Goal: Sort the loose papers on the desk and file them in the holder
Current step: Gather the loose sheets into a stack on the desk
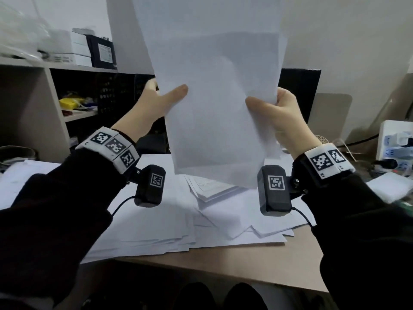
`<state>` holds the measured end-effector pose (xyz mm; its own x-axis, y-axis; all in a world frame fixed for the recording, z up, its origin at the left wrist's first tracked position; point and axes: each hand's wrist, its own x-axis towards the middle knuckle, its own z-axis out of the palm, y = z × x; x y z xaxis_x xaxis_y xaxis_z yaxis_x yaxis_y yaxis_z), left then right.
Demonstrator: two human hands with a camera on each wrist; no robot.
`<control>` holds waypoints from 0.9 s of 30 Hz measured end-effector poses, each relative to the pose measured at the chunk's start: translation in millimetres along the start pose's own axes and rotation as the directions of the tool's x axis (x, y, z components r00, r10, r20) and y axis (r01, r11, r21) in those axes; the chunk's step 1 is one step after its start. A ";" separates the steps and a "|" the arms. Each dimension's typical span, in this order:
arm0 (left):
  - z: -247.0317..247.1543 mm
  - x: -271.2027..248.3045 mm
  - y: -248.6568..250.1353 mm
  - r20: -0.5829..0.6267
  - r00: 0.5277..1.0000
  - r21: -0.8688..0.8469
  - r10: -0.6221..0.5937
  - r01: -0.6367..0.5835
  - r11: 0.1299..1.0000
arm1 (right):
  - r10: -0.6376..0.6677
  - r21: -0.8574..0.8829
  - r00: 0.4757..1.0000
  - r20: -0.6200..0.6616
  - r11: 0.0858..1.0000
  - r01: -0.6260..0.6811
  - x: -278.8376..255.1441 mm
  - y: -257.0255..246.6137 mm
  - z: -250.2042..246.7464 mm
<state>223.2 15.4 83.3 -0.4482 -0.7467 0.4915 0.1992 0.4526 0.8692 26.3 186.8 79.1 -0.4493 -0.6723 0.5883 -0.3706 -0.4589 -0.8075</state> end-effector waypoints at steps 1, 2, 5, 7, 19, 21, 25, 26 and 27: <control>-6.2 -3.5 -0.3 0.037 0.999 -0.021 -0.004 0.004 1.000 | 0.005 0.030 1.000 -0.005 1.000 -0.004 1.5 2.3 7.6; -10.6 -7.2 -0.7 0.073 0.997 -0.034 -0.009 0.012 0.999 | 0.015 0.053 1.000 -0.007 0.998 -0.014 2.9 4.7 14.8; -20.4 -18.3 -4.9 0.112 0.993 -0.026 -0.039 0.042 0.999 | 0.053 0.110 0.999 0.012 0.992 -0.054 5.2 13.3 31.9; -33.2 -22.1 -8.2 0.018 1.000 0.018 -0.023 0.023 1.000 | 0.080 0.127 0.996 0.033 0.988 -0.084 6.2 21.0 47.4; -112.7 -51.1 -36.0 -0.199 0.962 0.240 -0.186 0.232 0.943 | 0.459 -0.105 0.861 0.221 0.889 -0.446 -6.9 91.1 148.2; -129.8 -56.4 -52.8 -0.230 0.914 0.362 -0.335 0.400 0.842 | 0.533 -0.201 0.811 0.241 0.845 -0.495 -12.2 104.4 167.4; -159.5 -48.4 -106.2 -0.242 0.704 0.524 -0.668 0.674 0.521 | 0.648 -0.389 0.730 0.217 0.743 -0.545 -24.1 120.9 184.4; -156.6 -49.5 -107.8 -0.248 0.676 0.534 -0.694 0.693 0.484 | 0.662 -0.418 0.716 0.222 0.728 -0.544 -26.5 123.4 185.6; -153.6 -51.2 -109.6 -0.252 0.656 0.537 -0.712 0.707 0.461 | 0.678 -0.455 0.701 0.223 0.708 -0.540 -28.3 125.5 186.0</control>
<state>358.2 -70.8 -28.8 -0.2164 -0.9343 -0.2831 -0.6931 -0.0572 0.7186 143.7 40.2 -46.9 -0.3846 -0.9116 -0.1448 -0.3895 0.3025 -0.8700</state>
